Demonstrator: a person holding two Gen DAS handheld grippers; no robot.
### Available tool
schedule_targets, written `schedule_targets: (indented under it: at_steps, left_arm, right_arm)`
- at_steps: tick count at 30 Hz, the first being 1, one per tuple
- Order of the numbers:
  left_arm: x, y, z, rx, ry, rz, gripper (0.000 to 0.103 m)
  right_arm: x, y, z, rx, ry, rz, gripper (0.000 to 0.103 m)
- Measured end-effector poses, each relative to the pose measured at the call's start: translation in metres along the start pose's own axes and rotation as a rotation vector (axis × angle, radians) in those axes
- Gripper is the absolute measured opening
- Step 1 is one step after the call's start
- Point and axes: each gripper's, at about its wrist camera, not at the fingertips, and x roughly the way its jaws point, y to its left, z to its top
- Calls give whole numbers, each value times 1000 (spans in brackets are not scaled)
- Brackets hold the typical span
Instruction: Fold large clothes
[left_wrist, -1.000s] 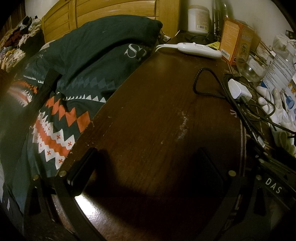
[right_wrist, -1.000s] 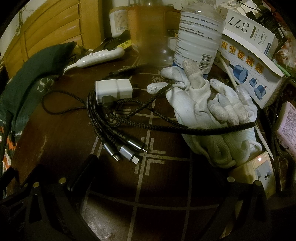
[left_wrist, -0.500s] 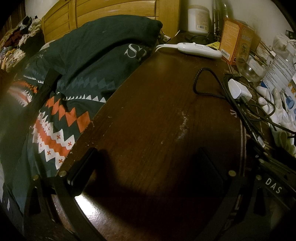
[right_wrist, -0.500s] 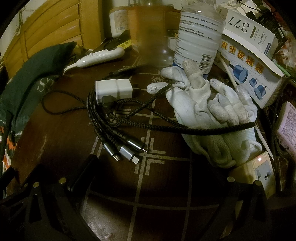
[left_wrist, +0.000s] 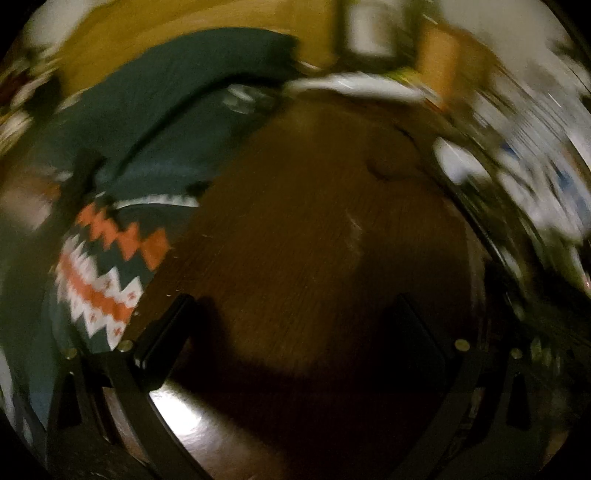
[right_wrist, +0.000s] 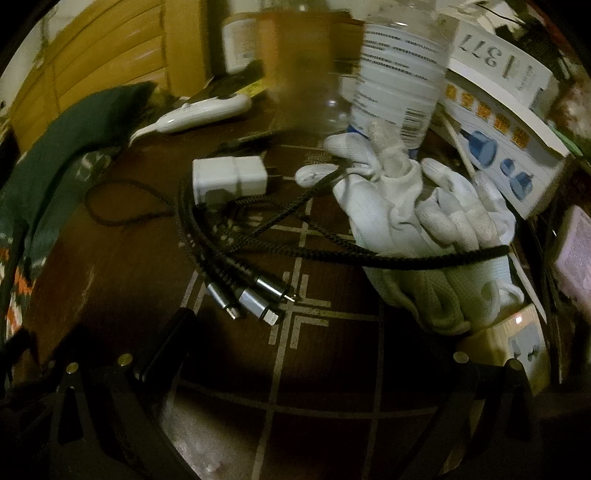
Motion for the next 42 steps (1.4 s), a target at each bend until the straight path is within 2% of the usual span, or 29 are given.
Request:
schedule_targets:
  at_steps: [1,3,5,7,8,9,11,12,14,16,18,20,21,22,23,24,27,30,34,42]
  left_arm:
    - [-7,4,-6,12,6,-29,103]
    - [-34,18,-20,0,-37,-58,103]
    - [-79,46,-40,-30,-131,-20,103]
    - [-119,77,-60,-62,-216,44,103]
    - [-139,96,-69,-79,-261,109,103]
    - [-167,124,-81,-115,-316,218,103]
    - [-211,163,-99,-191,-396,353,103]
    - [-246,184,-113,-231,-460,458,103]
    - [-299,202,-135,-260,-560,638,103]
    - [-345,215,-155,-320,-629,776,103]
    - [-389,228,-184,-446,-693,862,103]
    - [-409,239,-211,-582,-729,915,103]
    - [-417,253,-224,-678,-673,929,103]
    - [-417,262,-233,-732,-609,910,103]
    - [-415,272,-246,-778,-523,859,103]
    - [-413,274,-254,-788,-496,834,103]
    - [-407,280,-288,-854,-406,837,103]
    - [-405,283,-312,-919,-383,815,103]
    - [-399,287,-319,-949,-351,819,103]
    - [-401,293,-339,-969,-329,805,103]
  right_arm:
    - [0,1,1,-12,12,6,103]
    - [-7,3,-1,-38,20,27,103]
    - [-23,7,-5,-63,-11,52,103]
    - [-57,18,-9,-108,-91,112,103]
    - [-72,23,-11,-128,-130,139,103]
    - [-101,35,-14,-173,-210,173,103]
    - [-145,62,-17,-254,-355,213,103]
    - [-167,76,-16,-280,-415,246,103]
    - [-210,100,-15,-304,-530,333,103]
    - [-278,130,-21,-336,-705,453,103]
    - [-324,151,-33,-367,-819,545,103]
    - [-373,175,-53,-414,-940,652,103]
    - [-398,192,-68,-442,-993,721,103]
    - [-409,204,-76,-462,-991,757,103]
    - [-418,219,-82,-487,-957,788,103]
    - [-425,244,-91,-562,-834,841,103]
    - [-422,293,-122,-729,-565,921,103]
    - [-409,316,-154,-787,-445,904,103]
    - [-395,331,-176,-820,-378,881,103]
    - [-395,333,-212,-866,-374,834,103]
